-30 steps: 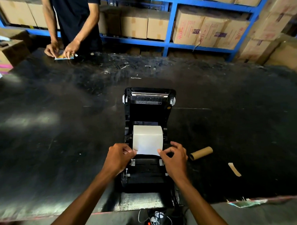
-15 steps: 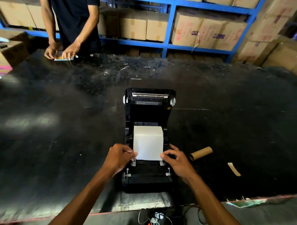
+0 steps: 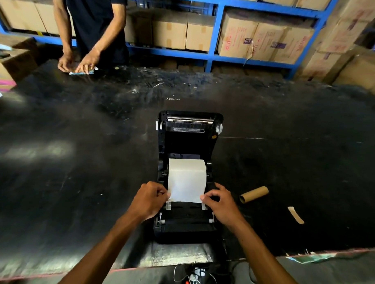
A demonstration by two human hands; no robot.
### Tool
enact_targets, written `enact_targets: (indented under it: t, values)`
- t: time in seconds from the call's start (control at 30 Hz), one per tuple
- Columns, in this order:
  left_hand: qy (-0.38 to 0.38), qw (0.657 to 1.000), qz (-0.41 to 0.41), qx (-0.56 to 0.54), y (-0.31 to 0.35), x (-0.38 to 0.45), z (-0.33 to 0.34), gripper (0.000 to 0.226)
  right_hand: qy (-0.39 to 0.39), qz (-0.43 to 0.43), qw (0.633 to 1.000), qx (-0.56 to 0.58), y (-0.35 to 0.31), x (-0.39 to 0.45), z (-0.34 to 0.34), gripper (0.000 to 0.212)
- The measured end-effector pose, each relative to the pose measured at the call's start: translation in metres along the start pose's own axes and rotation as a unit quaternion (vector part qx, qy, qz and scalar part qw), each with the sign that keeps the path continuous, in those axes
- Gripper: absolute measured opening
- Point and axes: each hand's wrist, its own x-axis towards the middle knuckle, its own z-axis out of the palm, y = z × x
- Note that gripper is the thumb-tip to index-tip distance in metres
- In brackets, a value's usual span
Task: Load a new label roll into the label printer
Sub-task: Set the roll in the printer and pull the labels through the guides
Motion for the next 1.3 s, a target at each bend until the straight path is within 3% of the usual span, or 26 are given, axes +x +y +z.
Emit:
enact_targets:
  t: [0.27, 0.37, 0.57, 0.73, 0.87, 1.0, 1.13, 1.3]
  values:
    - [-0.049, 0.997, -0.028, 0.049, 0.005, 0.002, -0.007, 0.025, -0.015, -0.002, 1.000, -0.024, -0.004, -0.001, -0.004, 0.014]
    - [-0.062, 0.996, -0.040, 0.051, 0.008, 0.006, -0.009, 0.030, -0.007, 0.006, 1.000, 0.001, -0.006, -0.001, -0.002, 0.016]
    - [-0.060, 0.997, -0.048, 0.004, 0.010, 0.006, -0.010, 0.036, 0.013, 0.015, 0.998, -0.062, -0.011, 0.001, -0.001, 0.009]
    - [-0.074, 0.995, -0.056, 0.040, 0.012, 0.009, -0.010, 0.029, 0.009, 0.018, 1.000, 0.002, -0.010, -0.005, 0.002, 0.014]
    - [-0.068, 0.996, -0.056, 0.021, 0.010, 0.012, -0.012, 0.014, -0.005, 0.033, 0.998, -0.051, -0.015, -0.001, 0.000, 0.011]
    - [-0.064, 0.996, -0.055, 0.004, 0.006, 0.010, -0.011, 0.028, -0.017, 0.017, 0.999, -0.037, -0.018, -0.002, -0.004, 0.016]
    - [-0.082, 0.994, -0.063, 0.026, 0.010, 0.013, -0.013, 0.019, 0.012, -0.006, 1.000, -0.007, -0.020, -0.006, -0.002, 0.018]
    - [-0.063, 0.996, -0.060, 0.018, 0.011, 0.012, -0.009, 0.016, -0.011, 0.010, 0.997, -0.074, -0.024, -0.002, -0.012, 0.013]
